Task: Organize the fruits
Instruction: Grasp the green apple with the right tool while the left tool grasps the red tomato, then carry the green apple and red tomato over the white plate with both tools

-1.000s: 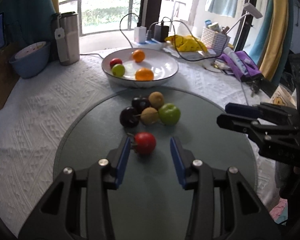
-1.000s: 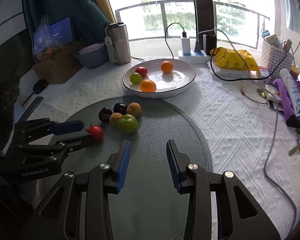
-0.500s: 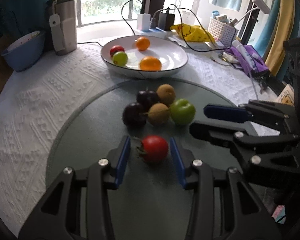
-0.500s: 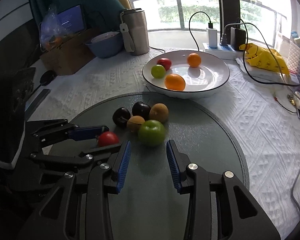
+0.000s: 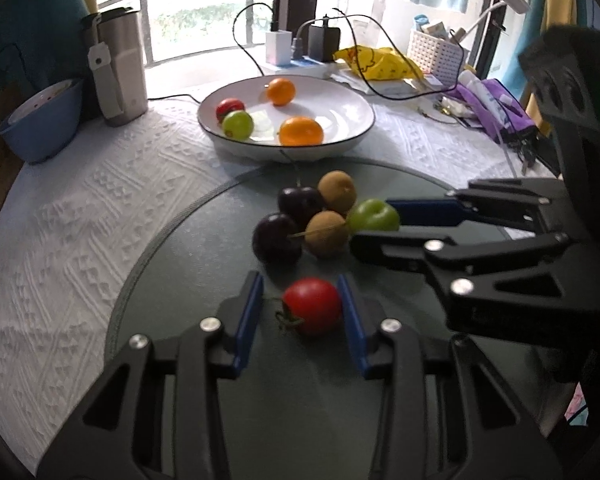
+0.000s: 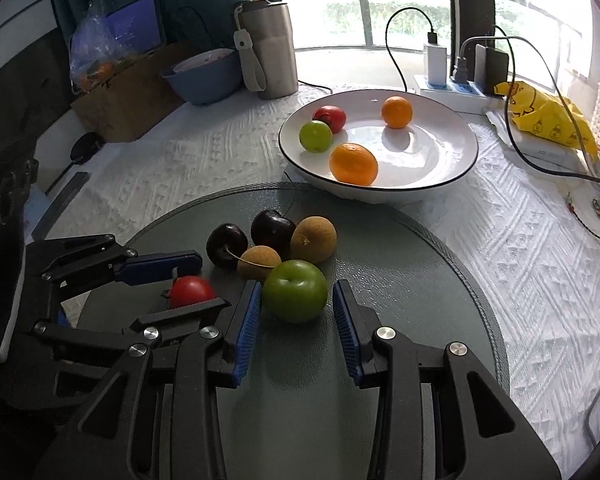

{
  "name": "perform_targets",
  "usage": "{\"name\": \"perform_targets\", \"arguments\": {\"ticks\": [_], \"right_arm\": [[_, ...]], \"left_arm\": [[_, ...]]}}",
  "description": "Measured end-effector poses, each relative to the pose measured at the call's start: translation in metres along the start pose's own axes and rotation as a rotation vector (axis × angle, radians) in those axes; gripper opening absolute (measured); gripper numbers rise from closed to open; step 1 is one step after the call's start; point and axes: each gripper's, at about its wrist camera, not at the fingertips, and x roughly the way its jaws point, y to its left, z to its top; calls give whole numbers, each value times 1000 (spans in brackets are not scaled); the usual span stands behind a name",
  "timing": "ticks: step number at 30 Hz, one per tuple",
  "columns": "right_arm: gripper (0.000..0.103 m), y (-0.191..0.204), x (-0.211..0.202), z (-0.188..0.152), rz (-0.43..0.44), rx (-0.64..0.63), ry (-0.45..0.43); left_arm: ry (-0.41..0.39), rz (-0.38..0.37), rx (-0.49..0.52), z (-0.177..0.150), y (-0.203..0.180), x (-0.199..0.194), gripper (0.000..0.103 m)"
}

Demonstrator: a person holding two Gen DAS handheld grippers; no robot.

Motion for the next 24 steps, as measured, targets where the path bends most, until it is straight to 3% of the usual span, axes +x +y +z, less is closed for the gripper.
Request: {"name": "perform_targets", "arguments": {"ticks": [6,24], "right_arm": [[35,5,2,0,-5,-25,7],[34,10,-35,-6,-36,-28,-61]], "left_arm": [[-3,-9,23,-1,-3,-1,29],[-64,-12,48,-2,-17,-30,29]]}}
